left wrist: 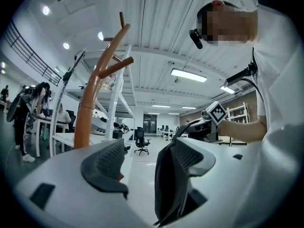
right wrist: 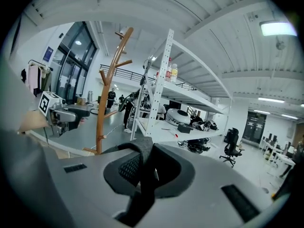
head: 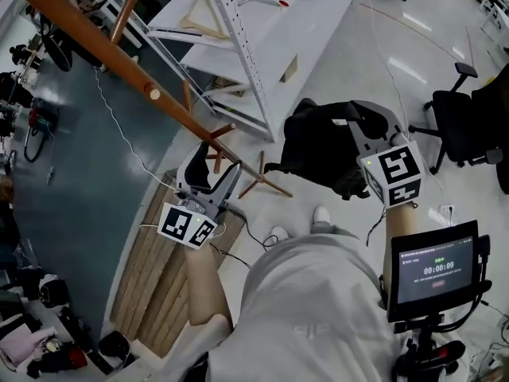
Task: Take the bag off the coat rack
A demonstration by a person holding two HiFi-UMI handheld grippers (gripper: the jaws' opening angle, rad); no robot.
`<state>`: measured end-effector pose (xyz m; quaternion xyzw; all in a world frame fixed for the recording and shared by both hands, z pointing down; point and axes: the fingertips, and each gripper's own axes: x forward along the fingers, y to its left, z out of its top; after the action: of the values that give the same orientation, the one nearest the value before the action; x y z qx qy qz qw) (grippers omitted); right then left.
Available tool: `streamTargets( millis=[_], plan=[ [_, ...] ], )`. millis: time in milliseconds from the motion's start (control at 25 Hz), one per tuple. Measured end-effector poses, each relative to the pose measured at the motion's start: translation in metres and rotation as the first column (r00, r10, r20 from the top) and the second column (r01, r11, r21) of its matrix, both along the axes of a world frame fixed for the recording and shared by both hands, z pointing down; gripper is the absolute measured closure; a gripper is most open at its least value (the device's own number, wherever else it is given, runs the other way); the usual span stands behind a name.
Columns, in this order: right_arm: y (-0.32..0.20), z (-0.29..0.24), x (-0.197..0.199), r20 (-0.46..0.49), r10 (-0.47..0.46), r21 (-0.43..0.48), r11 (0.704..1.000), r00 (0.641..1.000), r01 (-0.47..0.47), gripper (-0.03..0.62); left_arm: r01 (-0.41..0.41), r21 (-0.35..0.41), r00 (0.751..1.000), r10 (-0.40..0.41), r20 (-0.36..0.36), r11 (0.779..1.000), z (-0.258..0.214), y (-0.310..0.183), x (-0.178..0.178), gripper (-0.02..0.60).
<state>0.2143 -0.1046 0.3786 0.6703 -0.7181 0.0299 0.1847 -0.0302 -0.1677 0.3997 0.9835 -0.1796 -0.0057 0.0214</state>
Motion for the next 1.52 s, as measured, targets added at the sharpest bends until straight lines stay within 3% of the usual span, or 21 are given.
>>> streamTargets(
  millis=[320,760,1040,1520],
  plan=[
    [0.034,0.01,0.021,0.017,0.101,-0.02,0.995,0.995,-0.101,0.556,-0.157,-0.077,0.988,0.157,-0.006,0.985,0.018,0.017,0.064,0.252],
    [0.068,0.022,0.042,0.023,0.209,-0.045,0.977,0.978,-0.208,0.556,-0.371,-0.103,0.928,0.373,-0.007,0.923,0.029,0.06,0.138,0.253],
    [0.071,0.029,0.051,0.019,0.244,-0.07,0.968,0.97,-0.242,0.556,-0.41,-0.102,0.911,0.412,0.002,0.906,0.033,0.062,0.15,0.253],
    [0.068,0.029,0.047,0.029,0.221,-0.083,0.972,0.975,-0.218,0.556,-0.378,-0.123,0.925,0.38,-0.009,0.918,0.033,0.055,0.139,0.253]
  ],
)
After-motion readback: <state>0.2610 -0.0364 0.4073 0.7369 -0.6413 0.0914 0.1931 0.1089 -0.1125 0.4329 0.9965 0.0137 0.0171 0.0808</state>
